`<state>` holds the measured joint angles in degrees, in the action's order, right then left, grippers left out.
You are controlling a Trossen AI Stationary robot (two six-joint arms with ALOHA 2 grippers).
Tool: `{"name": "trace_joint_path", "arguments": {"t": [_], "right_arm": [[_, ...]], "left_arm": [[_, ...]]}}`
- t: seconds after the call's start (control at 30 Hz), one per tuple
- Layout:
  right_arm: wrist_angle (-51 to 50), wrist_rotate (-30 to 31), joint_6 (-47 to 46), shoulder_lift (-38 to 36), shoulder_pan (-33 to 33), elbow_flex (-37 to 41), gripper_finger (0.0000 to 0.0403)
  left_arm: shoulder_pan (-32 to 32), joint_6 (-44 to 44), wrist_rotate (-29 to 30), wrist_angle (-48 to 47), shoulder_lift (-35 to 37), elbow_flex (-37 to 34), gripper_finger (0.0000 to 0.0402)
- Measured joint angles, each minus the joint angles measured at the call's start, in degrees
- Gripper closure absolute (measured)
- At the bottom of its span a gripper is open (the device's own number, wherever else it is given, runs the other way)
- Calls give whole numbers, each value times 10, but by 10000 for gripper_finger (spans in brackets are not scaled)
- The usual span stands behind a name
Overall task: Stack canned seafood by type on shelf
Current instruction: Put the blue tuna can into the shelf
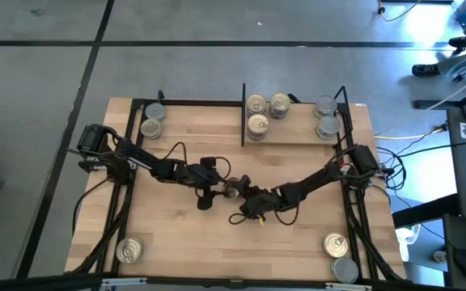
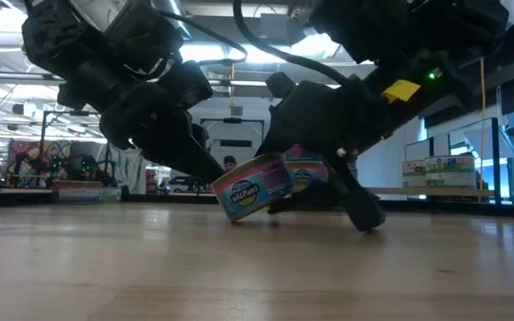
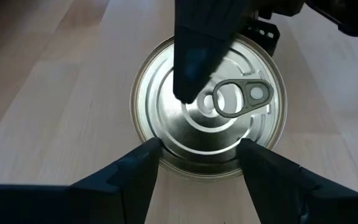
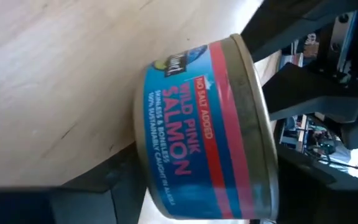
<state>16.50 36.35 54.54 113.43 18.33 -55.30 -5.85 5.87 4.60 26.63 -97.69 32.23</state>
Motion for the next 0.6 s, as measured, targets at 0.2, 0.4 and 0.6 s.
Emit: {"name": "trace_joint_path", "arguments": {"t": [0.2, 0.4, 0.6], "right_arm": [[-5, 5, 8, 1, 2, 1, 213], [-10, 21, -44, -10, 17, 1, 213], [-85, 51, -186, -80, 19, 1, 214]], "left_arm": [[1, 9, 0, 6, 1, 0, 178], [0, 20, 0, -3, 27, -1, 178], [-4, 29, -10, -79, 113, -4, 178]]}}
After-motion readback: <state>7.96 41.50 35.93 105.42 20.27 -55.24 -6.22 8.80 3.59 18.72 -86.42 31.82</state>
